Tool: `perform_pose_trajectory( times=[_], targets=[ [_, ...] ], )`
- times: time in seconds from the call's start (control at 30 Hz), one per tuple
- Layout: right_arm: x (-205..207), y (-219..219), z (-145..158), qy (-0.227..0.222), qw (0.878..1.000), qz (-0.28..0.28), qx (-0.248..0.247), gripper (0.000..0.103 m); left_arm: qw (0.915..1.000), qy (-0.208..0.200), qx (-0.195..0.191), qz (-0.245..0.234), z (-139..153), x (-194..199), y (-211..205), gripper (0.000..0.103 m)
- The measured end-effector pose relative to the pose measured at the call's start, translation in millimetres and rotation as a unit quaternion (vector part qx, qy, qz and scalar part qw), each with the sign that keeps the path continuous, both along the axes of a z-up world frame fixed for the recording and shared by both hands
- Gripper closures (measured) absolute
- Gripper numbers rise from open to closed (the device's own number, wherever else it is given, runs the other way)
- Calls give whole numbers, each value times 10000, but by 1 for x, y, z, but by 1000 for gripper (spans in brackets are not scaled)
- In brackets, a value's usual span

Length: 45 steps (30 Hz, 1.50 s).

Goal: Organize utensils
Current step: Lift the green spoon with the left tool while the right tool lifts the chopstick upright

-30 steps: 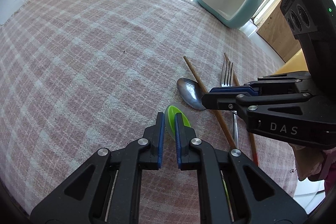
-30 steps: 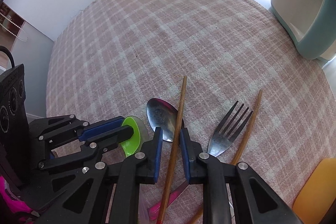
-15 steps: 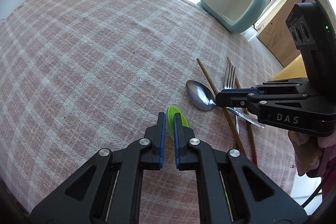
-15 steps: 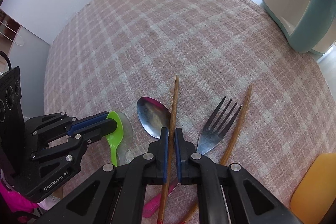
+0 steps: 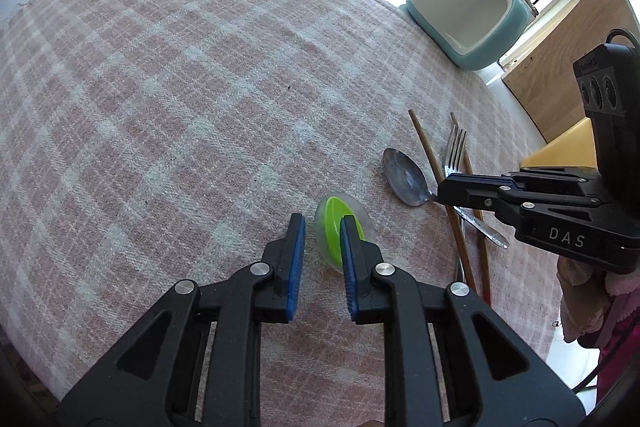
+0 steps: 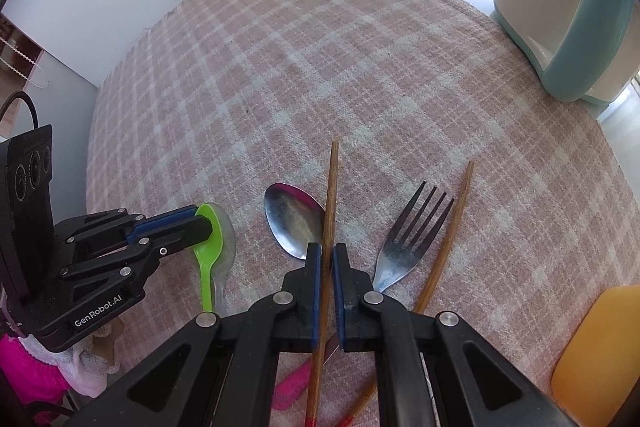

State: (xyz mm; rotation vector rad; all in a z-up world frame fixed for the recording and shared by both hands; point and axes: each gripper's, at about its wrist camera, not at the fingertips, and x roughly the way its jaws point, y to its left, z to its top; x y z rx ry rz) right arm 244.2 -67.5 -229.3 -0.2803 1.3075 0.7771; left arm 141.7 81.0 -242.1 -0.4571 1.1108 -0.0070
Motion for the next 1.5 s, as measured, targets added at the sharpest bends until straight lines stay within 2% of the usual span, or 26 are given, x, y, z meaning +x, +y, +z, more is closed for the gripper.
perform_pose_trajectory(
  times=[0.17,0.33,0.4,0.43,0.47,0.5,0.6,0.73,0.97,1.1,1.5],
  targets=[
    [0,-1,1,-8,10000,-10,19,100,10000,10,30,22,3,-18,-8,74],
    [0,-2,1,-17,10000,-18,15,100,9993,111,129,-333,-1,-24,-32,74],
    [1,-4,2,-30,10000,-20,9,100,9988,73,282,-402,-2,-23,-39,75],
    [1,-4,3,-33,10000,-20,9,100,9986,56,297,-438,-2,-22,-41,77],
    [1,-4,2,-27,10000,-12,13,100,9987,38,221,-468,-2,-21,-42,87],
    [1,-4,3,-31,10000,-6,10,100,9986,24,163,-504,-2,-19,-43,91],
    [1,-5,3,-38,10000,-16,13,100,9976,-46,279,-627,-1,-17,-48,94],
    [2,-7,5,-39,10000,-35,42,100,9984,-36,131,-541,-3,-16,-41,100],
    [-1,-12,12,-68,9998,-75,174,100,9993,-94,6,-359,4,-18,-27,101],
    [-6,-17,23,-144,9993,-119,312,100,9993,-256,-64,-278,18,-19,-22,101],
    [-27,-44,73,-728,9943,-328,706,100,9951,-861,-30,-491,71,-11,-38,101]
  ],
)
